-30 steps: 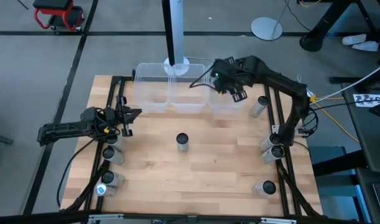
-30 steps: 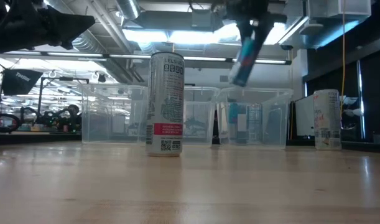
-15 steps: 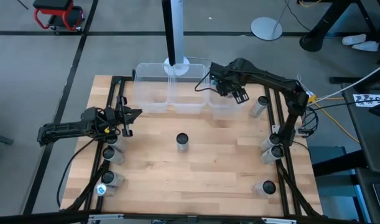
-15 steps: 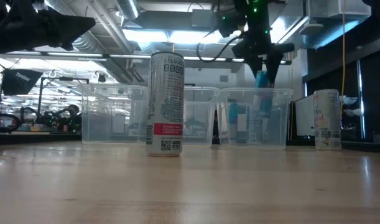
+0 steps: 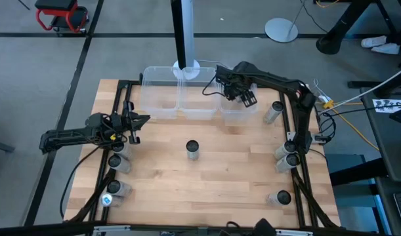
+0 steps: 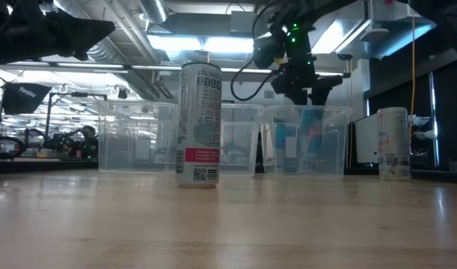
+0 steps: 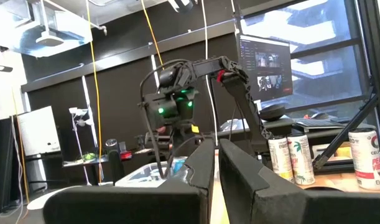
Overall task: Sort soda cans
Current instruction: Put the blue soda can into the right transparent bin
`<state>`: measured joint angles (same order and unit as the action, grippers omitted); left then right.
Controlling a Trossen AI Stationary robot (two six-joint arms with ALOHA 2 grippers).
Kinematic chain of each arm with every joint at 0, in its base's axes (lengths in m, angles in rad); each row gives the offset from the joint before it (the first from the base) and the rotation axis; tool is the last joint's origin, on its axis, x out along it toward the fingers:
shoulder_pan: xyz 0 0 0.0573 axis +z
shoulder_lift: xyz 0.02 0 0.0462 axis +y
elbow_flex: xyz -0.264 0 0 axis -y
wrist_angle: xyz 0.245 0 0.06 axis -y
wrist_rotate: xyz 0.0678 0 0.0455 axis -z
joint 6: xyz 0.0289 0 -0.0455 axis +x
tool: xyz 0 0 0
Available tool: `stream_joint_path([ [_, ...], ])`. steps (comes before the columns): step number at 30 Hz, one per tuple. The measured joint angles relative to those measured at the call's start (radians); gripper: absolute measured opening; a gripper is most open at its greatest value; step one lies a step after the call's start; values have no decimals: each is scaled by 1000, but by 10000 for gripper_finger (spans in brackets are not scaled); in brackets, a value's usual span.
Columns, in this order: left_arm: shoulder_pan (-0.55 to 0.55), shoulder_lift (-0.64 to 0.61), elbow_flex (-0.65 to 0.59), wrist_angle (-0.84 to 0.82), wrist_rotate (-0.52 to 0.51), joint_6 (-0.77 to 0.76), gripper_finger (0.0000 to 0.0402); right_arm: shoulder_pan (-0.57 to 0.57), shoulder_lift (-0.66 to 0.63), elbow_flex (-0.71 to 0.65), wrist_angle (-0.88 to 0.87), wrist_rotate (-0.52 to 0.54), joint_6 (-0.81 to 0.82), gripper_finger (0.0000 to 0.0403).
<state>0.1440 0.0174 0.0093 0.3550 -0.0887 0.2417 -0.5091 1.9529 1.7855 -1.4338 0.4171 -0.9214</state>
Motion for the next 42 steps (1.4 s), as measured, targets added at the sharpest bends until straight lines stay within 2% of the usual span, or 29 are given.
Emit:
stream_joint_path([
  [16, 0, 0, 0, -2, 0, -7, 17, -10, 89, 0, 60, 2, -53, 244],
  [32, 0, 0, 0, -8, 0, -7, 17, -8, 94, 0, 87, 25, -52, 246],
  [37, 0, 0, 0, -8, 0, -7, 17, -8, 94, 1, 134, 17, -7, 247],
  [42, 0, 0, 0, -9, 0, -7, 17, -17, 94, 1, 117, 9, 30, 286],
])
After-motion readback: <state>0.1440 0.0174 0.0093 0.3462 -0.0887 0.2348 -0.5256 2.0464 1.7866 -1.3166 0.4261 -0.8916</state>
